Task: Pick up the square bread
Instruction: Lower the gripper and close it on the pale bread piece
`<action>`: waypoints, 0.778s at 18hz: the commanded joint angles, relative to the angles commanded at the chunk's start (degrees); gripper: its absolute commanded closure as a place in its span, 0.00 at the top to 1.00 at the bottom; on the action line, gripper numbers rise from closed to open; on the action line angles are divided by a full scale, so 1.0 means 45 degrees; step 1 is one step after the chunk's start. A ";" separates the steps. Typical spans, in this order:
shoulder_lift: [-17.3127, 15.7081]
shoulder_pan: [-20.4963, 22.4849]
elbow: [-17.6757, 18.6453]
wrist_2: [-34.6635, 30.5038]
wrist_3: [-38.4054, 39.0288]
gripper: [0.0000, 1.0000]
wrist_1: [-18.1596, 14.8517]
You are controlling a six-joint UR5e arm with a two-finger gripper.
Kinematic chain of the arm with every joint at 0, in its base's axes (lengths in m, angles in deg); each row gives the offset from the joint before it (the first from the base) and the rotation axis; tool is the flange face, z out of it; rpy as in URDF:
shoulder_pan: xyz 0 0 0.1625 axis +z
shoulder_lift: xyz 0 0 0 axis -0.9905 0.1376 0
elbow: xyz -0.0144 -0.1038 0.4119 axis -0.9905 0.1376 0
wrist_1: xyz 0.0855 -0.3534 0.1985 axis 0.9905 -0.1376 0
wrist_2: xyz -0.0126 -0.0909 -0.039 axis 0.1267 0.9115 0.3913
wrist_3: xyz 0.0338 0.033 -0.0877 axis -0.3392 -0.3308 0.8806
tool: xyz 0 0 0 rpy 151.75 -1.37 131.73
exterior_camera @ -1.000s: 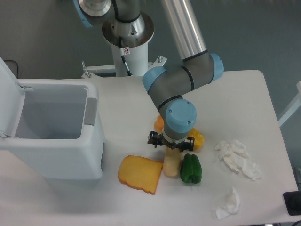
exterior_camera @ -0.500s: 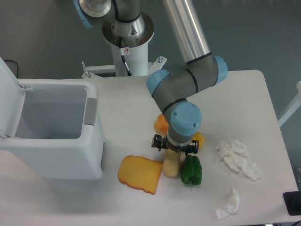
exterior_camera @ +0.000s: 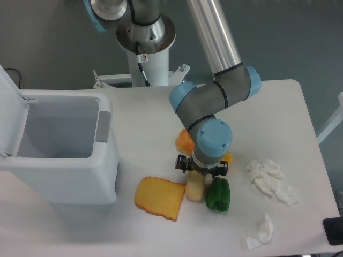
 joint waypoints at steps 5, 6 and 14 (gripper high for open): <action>-0.0020 0.0019 0.0000 0.0039 0.0020 0.17 -0.0020; -0.0039 0.0020 0.0000 0.0039 0.0020 0.14 -0.0020; -0.0682 0.0000 -0.0039 -0.0039 -0.0195 0.15 -0.0020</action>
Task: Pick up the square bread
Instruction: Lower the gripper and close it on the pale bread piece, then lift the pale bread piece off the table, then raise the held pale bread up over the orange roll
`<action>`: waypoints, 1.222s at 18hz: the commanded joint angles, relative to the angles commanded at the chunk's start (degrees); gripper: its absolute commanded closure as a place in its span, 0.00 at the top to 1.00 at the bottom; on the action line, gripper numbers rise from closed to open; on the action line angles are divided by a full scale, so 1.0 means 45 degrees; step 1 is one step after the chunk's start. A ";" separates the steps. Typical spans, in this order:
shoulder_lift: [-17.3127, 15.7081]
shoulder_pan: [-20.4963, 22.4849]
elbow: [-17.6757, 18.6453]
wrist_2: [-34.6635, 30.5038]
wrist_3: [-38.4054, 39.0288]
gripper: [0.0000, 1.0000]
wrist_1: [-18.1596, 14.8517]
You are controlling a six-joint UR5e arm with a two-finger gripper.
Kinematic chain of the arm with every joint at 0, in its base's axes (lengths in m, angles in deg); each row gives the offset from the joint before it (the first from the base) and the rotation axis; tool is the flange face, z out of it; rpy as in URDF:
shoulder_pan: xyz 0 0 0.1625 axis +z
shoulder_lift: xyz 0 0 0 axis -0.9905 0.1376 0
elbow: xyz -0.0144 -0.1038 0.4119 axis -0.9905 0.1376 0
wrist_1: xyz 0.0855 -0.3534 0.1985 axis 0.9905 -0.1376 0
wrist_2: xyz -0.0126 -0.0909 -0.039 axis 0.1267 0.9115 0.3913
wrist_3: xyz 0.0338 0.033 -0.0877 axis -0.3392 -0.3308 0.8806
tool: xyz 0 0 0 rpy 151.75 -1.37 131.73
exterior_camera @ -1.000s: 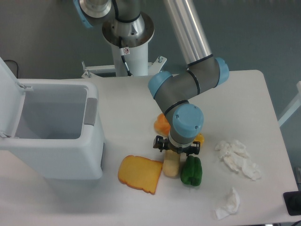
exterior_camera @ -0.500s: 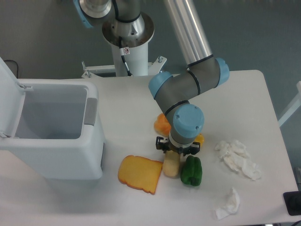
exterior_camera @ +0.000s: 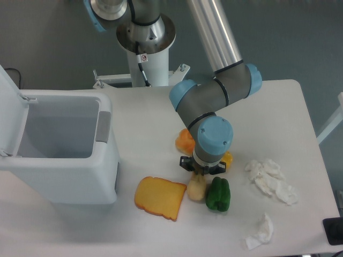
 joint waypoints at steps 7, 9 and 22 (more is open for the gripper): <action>-0.0957 -0.0156 -0.0390 0.0097 -0.0312 0.15 -0.0019; -0.1347 -0.0390 -0.0430 0.0078 -0.0818 0.15 -0.0039; -0.2989 -0.0469 -0.0898 0.1287 -0.5020 0.21 -0.0039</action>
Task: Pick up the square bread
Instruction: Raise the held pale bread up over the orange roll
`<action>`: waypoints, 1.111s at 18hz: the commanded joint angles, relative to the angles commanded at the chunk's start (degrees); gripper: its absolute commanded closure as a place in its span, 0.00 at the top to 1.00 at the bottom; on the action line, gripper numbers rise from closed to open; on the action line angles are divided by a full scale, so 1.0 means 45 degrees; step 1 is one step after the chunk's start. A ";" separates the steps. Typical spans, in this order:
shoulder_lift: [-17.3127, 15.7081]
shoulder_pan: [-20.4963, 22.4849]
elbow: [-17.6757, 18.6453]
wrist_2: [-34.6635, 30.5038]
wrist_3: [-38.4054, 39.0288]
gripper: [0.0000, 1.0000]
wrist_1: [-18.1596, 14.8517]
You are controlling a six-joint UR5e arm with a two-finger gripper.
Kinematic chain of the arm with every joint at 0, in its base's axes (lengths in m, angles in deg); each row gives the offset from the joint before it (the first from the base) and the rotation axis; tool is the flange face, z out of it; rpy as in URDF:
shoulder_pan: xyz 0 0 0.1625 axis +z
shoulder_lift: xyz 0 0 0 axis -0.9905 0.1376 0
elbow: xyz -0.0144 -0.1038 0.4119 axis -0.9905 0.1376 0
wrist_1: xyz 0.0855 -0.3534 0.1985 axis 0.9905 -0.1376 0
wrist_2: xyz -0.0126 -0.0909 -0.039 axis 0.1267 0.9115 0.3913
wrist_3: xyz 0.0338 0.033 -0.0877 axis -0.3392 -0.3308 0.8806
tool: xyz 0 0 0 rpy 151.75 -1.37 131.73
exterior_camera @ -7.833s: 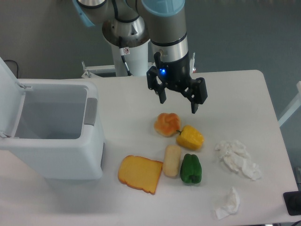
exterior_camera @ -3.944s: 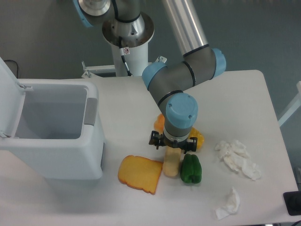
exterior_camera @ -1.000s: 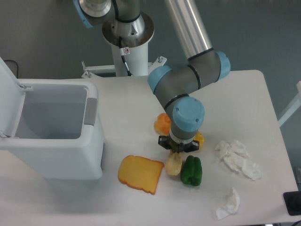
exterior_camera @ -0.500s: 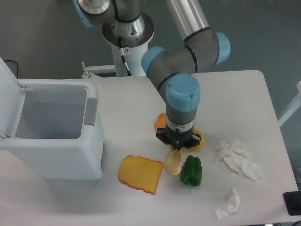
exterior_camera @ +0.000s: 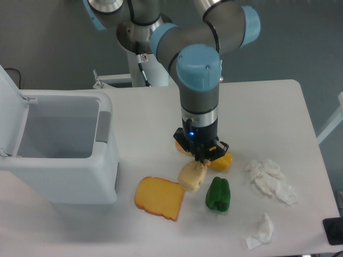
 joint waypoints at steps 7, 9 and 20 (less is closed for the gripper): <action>-0.0352 0.0137 0.0078 -0.0037 -0.1128 0.20 -0.0603; -0.0644 0.0486 0.0098 -0.0077 -0.2086 0.20 -0.1267; -0.1154 0.1075 0.0098 -0.0018 -0.3340 0.20 -0.2168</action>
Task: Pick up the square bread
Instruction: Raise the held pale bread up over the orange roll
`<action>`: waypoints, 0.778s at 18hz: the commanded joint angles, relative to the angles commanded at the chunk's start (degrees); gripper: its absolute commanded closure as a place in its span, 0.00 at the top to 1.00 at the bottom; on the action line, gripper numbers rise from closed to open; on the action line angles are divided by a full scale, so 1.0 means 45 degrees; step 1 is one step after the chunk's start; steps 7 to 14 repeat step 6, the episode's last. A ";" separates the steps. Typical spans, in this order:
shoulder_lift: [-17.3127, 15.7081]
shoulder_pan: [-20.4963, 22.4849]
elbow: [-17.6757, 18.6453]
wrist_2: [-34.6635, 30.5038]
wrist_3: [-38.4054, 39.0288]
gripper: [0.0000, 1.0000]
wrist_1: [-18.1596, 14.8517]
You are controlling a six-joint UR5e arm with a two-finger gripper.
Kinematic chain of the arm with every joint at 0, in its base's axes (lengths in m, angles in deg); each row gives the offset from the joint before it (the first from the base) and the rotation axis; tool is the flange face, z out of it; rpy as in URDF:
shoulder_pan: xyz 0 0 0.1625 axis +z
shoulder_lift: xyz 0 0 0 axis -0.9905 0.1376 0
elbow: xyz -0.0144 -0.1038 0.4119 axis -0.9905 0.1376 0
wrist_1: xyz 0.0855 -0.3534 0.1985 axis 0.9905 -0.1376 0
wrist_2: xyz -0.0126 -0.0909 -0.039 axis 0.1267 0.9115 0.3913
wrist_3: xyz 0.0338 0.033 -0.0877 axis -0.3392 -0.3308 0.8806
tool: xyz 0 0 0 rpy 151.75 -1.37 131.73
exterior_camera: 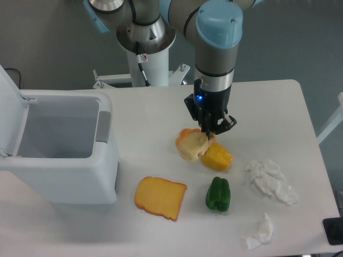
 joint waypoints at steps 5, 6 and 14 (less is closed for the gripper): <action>-0.0020 0.0039 -0.0020 0.0019 0.0019 0.20 -0.0020; -0.0020 0.0000 0.0000 0.0020 0.0058 0.20 -0.0020; -0.0020 0.0000 0.0000 0.0020 0.0058 0.20 -0.0020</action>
